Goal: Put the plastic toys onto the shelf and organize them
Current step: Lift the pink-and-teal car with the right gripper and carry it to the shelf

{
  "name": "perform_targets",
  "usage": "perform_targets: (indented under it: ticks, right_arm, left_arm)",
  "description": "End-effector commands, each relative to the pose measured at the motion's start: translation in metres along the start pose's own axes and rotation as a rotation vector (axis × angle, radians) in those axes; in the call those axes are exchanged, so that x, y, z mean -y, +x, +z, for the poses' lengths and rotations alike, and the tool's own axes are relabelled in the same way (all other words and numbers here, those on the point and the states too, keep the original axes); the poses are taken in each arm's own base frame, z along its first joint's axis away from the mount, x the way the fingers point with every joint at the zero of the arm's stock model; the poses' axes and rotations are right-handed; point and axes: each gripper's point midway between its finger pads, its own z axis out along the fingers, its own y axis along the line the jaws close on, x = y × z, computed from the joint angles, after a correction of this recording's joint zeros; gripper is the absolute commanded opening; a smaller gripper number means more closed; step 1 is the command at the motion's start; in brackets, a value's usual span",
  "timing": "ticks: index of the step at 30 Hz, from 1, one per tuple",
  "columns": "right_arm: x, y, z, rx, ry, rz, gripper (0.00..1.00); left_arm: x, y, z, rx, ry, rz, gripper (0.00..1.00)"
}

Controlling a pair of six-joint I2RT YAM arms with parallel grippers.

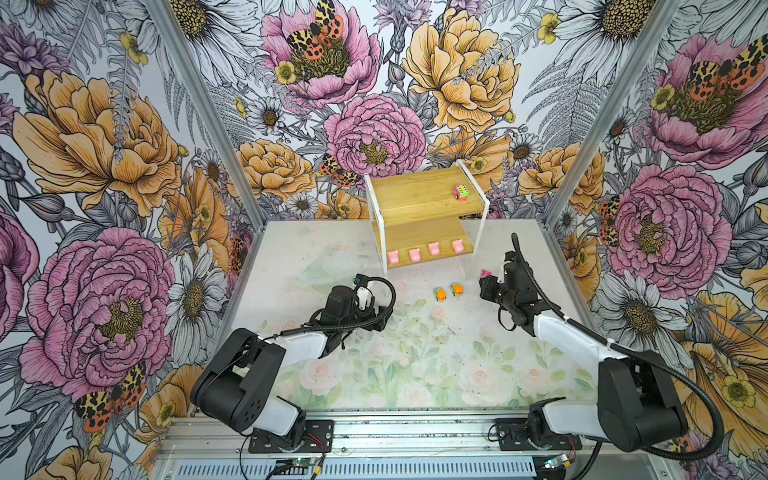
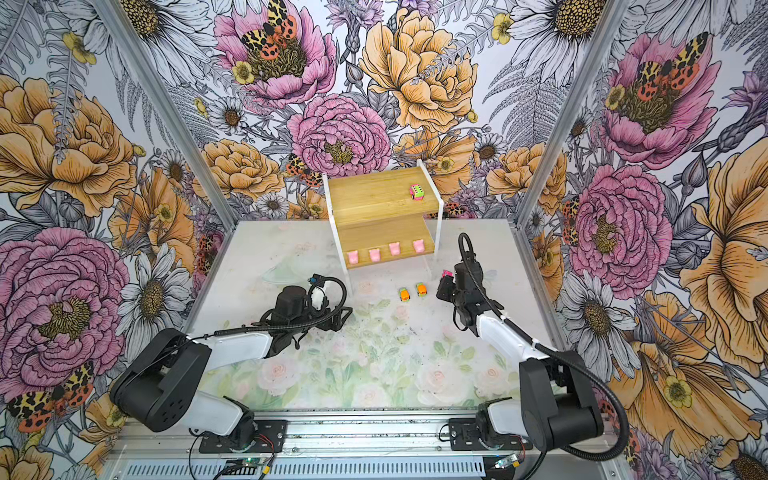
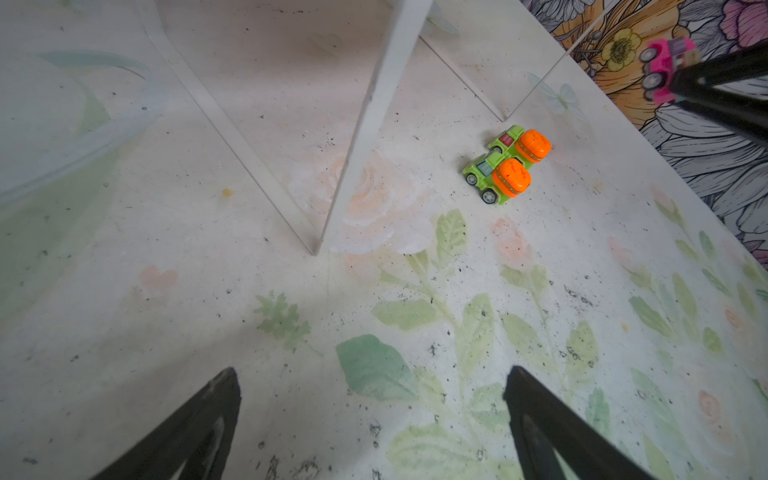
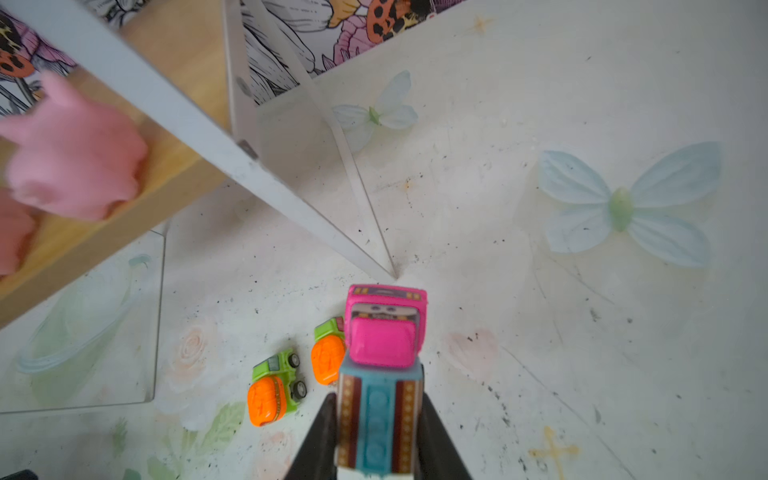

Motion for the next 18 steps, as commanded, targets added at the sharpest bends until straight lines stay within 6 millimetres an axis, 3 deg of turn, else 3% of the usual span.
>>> perform_targets:
  ticks: [1, 5, 10, 18]
  right_arm:
    - [-0.012, -0.016, -0.036, 0.014, -0.027, -0.025, 0.23]
    - [-0.044, -0.054, -0.082, 0.095, -0.127, -0.064, 0.23]
    - [-0.090, -0.100, -0.121, 0.163, -0.237, -0.159, 0.24]
    - [-0.168, -0.164, -0.131, 0.204, -0.381, -0.306, 0.24]
  left_arm:
    - [0.003, -0.016, -0.002, 0.049, 0.006, 0.025, 0.99]
    - [0.005, -0.019, -0.005, 0.059, 0.010, 0.026, 0.99]
    - [0.008, -0.021, -0.009, 0.068, 0.019, 0.029, 0.99]
    - [0.012, -0.030, -0.016, 0.092, 0.025, 0.031, 0.99]
